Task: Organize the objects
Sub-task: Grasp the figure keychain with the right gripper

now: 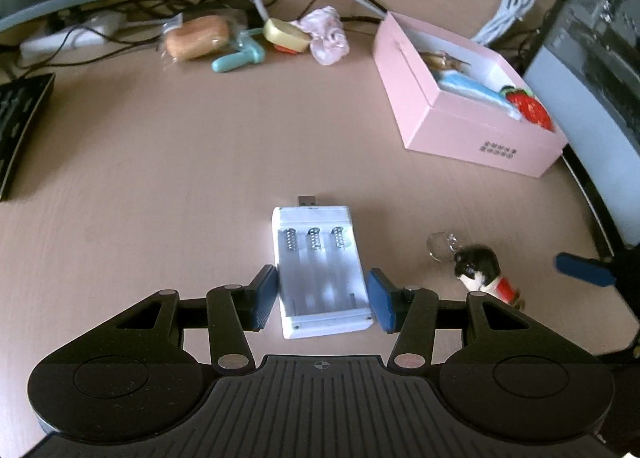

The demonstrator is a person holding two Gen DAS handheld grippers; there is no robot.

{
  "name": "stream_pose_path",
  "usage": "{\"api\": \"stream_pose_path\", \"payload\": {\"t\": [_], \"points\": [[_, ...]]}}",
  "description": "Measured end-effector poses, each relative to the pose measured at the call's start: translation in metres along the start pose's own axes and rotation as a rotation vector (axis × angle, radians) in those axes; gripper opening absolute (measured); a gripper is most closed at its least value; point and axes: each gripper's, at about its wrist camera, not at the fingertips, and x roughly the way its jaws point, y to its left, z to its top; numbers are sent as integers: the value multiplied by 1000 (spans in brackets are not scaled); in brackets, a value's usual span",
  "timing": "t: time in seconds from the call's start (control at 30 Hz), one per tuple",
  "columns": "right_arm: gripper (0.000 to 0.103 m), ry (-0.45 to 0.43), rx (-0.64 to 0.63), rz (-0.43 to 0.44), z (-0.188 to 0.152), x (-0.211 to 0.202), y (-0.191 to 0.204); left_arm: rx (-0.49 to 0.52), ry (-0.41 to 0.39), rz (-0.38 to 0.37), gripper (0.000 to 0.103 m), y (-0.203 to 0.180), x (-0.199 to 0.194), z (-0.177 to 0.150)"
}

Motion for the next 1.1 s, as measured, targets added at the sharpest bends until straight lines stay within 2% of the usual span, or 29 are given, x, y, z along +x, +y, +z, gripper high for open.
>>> {"api": "stream_pose_path", "payload": {"t": [0.1,0.2,0.27,0.4,0.83,0.93,1.03,1.1], "points": [[79,15,75,-33,-8,-4,-15,12,-7,11,54,-3,-1,-3],[79,1,143,21,-8,-8,-19,12,-5,14,54,-4,0,-2],[79,-7,147,46,-5,-6,-13,15,-5,16,55,-5,-1,-3],[69,2,127,65,3,3,3,22,-7,20,55,-5,-3,-5],[70,50,183,70,-4,16,-8,30,-17,20,55,-3,-8,-15],[73,46,174,25,-8,17,-16,30,-17,19,55,-3,-8,-15],[73,40,175,-90,-10,16,-26,31,-17,17,55,-2,-8,-15],[73,31,202,-92,-10,13,-33,29,-17,16,55,-1,-8,-16]]}}
